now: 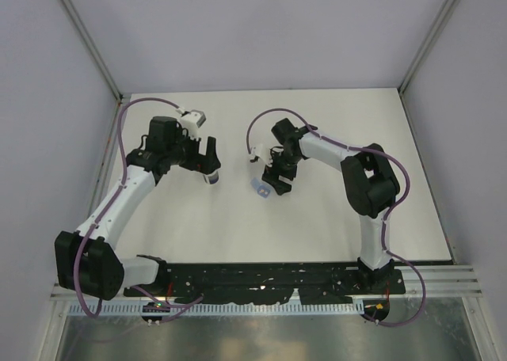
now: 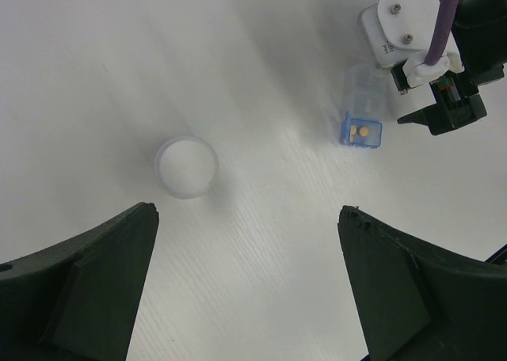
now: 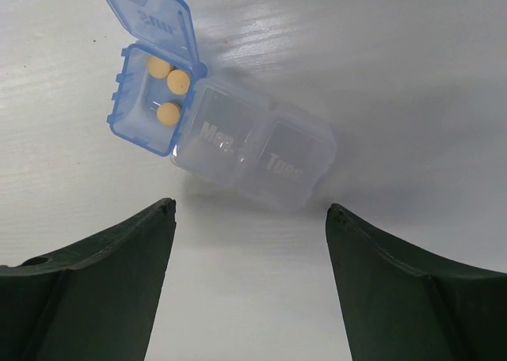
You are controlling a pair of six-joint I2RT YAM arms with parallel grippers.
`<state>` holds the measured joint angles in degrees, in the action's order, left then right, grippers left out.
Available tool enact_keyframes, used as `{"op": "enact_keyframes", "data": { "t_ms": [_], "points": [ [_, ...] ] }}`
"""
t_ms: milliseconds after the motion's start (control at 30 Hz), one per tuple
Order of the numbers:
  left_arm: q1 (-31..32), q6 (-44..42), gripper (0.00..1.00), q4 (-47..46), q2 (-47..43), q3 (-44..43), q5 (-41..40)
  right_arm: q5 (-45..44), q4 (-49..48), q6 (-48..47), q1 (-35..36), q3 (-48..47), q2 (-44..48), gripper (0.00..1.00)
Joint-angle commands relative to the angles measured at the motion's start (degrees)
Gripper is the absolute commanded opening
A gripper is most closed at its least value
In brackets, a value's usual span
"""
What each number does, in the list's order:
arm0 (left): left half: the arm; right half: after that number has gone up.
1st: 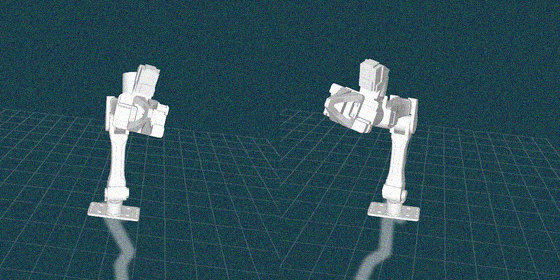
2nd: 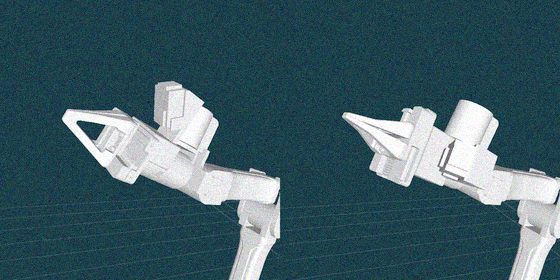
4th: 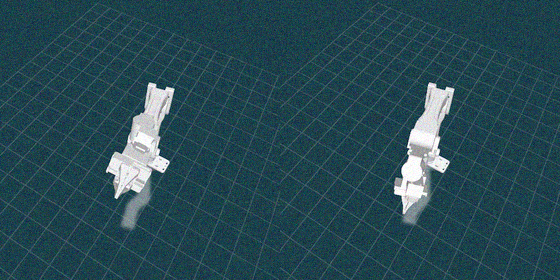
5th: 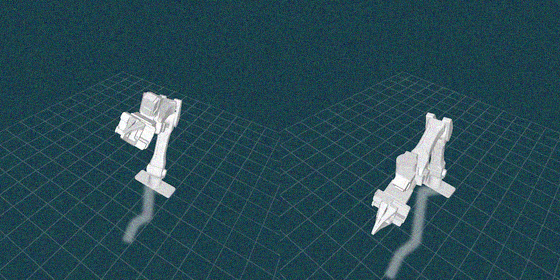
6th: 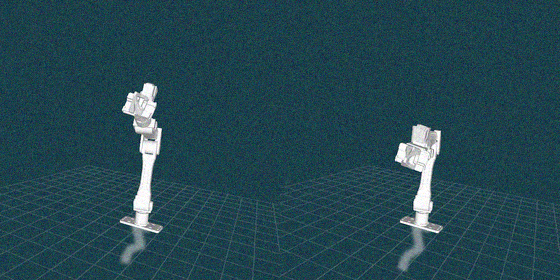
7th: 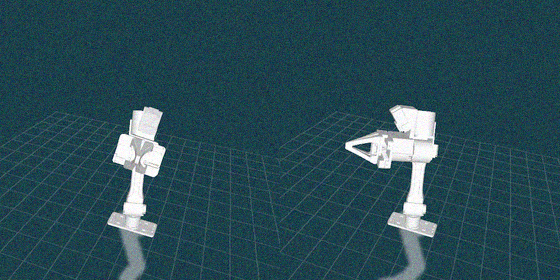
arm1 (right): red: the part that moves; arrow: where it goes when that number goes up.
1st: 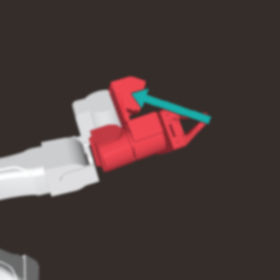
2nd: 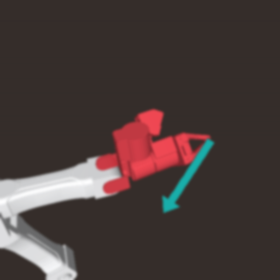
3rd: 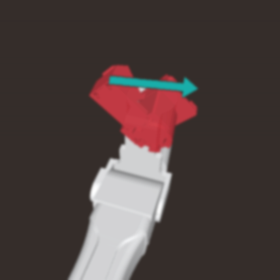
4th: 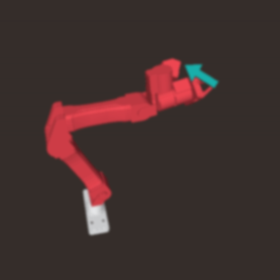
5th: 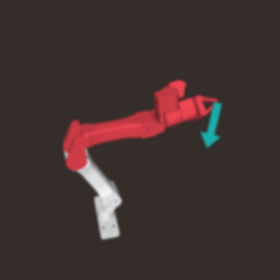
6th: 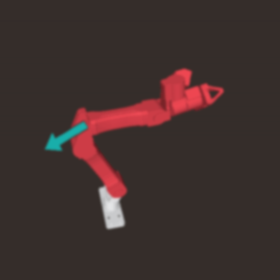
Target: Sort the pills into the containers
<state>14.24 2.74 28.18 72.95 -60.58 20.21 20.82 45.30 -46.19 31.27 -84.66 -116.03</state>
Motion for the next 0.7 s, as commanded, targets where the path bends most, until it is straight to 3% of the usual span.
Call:
{"op": "enact_keyframes", "data": {
  "t_ms": [0,667],
  "points": [
    [0.09,-0.46,1.00,-0.15,0.09,-1.03,1.06,2.91,-0.65,-0.04,0.02,-0.50,0.01,0.80],
    [0.00,-0.11,1.00,0.03,0.00,-0.77,1.94,5.11,-0.65,0.40,1.43,3.10,3.26,0.78]
  ]
}}
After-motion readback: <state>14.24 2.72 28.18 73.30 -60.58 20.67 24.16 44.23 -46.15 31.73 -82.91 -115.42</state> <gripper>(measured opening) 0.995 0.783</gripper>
